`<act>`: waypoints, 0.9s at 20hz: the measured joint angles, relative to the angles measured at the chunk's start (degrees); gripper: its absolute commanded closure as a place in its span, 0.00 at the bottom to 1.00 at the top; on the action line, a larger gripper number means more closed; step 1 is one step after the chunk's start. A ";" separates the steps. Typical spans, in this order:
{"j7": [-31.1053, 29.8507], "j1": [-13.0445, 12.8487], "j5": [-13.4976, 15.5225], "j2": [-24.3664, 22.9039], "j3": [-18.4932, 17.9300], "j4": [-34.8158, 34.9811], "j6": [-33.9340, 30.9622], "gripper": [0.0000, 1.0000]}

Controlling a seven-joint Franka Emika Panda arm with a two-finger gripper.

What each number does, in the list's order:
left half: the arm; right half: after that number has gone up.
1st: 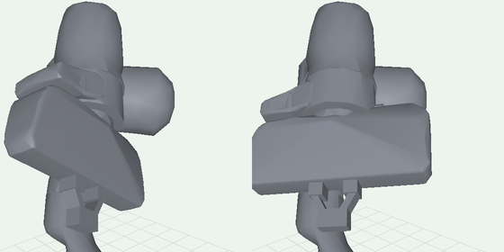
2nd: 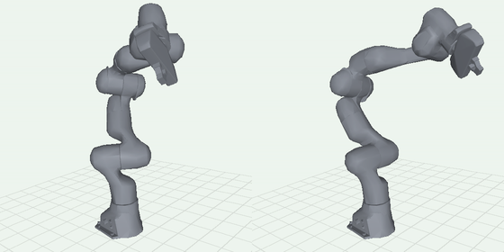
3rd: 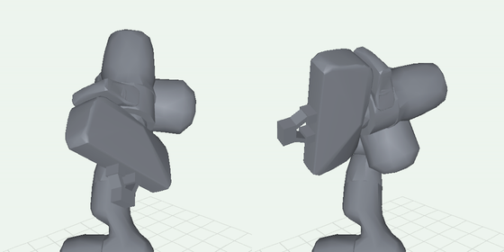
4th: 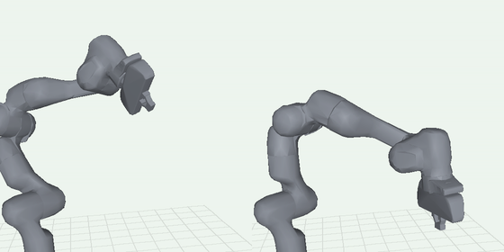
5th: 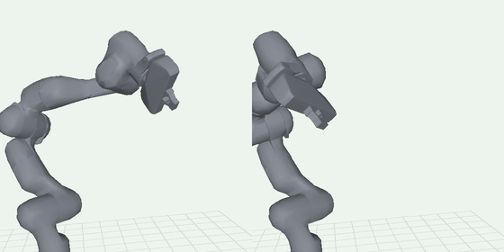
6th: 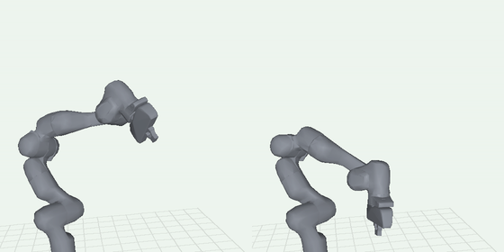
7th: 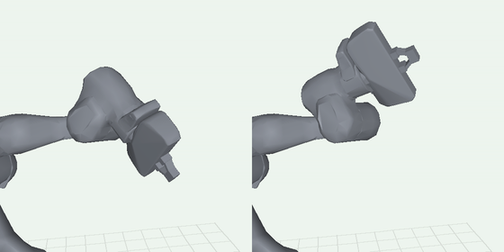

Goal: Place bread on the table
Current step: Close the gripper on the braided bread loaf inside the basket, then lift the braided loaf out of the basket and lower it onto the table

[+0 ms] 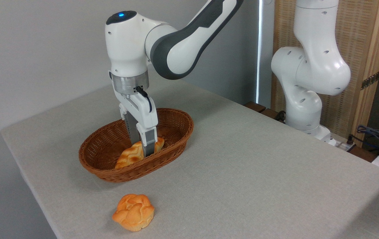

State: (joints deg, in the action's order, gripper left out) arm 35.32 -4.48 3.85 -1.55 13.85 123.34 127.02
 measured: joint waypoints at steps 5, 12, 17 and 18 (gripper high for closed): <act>0.04 0.00 -0.01 0.05 0.00 0.09 0.05 0.57; 0.17 0.08 -0.06 0.05 0.00 0.21 0.05 0.58; 0.18 0.10 -0.06 -0.01 0.00 0.24 -0.02 0.63; 0.15 0.11 -0.06 -0.09 0.00 0.10 -0.24 0.65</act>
State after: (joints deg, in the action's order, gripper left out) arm 35.47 -4.37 3.79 -1.64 13.85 123.44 126.78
